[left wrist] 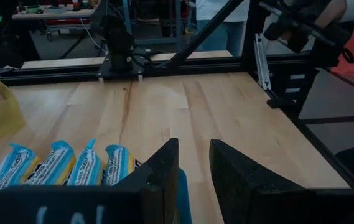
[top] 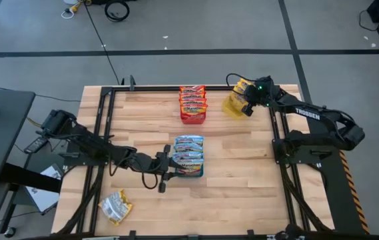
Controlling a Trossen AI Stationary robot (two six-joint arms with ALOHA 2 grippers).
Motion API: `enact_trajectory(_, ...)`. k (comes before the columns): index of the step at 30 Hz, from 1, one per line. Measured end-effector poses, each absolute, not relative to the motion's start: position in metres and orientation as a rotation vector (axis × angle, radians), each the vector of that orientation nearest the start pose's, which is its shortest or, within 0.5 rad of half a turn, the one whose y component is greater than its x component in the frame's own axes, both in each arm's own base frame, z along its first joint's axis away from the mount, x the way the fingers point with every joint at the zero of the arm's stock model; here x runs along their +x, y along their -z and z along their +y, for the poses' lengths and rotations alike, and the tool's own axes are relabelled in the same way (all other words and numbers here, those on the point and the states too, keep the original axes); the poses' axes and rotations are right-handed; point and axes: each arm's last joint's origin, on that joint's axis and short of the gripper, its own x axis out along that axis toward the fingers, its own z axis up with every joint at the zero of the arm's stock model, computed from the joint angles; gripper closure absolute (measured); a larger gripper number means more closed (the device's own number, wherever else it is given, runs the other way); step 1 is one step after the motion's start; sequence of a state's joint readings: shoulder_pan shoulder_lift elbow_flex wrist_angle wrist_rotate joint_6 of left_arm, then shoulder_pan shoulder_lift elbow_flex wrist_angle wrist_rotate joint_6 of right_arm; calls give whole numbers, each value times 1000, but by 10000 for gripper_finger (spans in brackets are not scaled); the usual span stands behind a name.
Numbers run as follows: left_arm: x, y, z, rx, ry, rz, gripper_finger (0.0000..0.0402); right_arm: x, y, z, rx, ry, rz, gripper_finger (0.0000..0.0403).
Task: Sort Maruchan noodles
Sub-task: Put the yellow noodle pack into the yellow bin
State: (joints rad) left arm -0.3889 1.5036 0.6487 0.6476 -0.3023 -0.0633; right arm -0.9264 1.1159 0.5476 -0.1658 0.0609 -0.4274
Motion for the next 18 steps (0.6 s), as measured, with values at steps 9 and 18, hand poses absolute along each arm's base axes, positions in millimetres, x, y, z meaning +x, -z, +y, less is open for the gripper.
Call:
enact_trajectory(9,282,-196,-104,32,60,251,306,125,-198,-171,-44,885,946,333)
enact_trajectory(18,269,-198,-99,-15,49,391,306,127,-204,-172,-24,906,985,250)
